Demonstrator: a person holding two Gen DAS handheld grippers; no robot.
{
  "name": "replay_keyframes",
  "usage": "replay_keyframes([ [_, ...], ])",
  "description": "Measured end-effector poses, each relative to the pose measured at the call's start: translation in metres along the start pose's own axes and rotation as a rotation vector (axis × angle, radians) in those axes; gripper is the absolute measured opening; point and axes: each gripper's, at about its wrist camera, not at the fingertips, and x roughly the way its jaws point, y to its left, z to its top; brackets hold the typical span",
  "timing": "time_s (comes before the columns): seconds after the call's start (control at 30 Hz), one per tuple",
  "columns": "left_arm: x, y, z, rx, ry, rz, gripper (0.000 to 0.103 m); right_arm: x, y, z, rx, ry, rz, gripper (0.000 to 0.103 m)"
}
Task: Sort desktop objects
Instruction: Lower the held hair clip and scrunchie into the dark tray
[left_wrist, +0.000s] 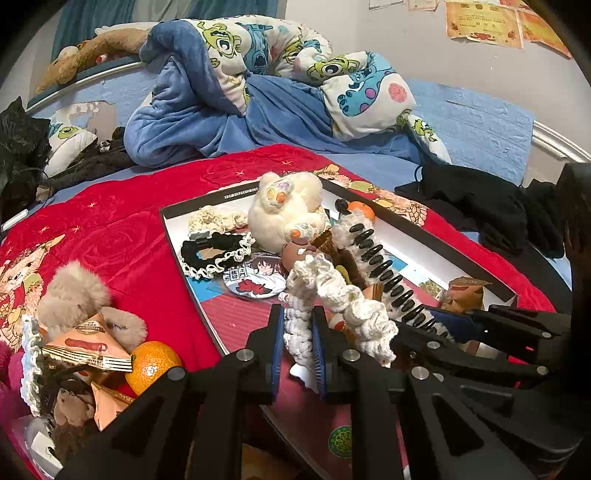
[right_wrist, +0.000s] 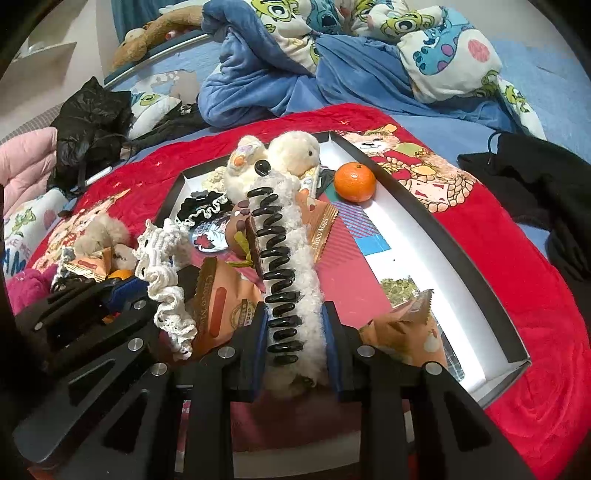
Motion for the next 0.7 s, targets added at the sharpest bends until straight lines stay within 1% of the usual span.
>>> replay_keyframes([
  [0.37, -0.003, 0.0002, 0.0, -0.007, -0.009, -0.01, 0.015, -0.0008, 0.0024, -0.003, -0.021, -0.02, -0.015, 0.028],
  [0.7, -0.0056, -0.0012, -0.0009, -0.002, -0.019, 0.002, 0.016, -0.0067, 0.0024, -0.0056, -0.025, -0.065, 0.017, 0.029],
])
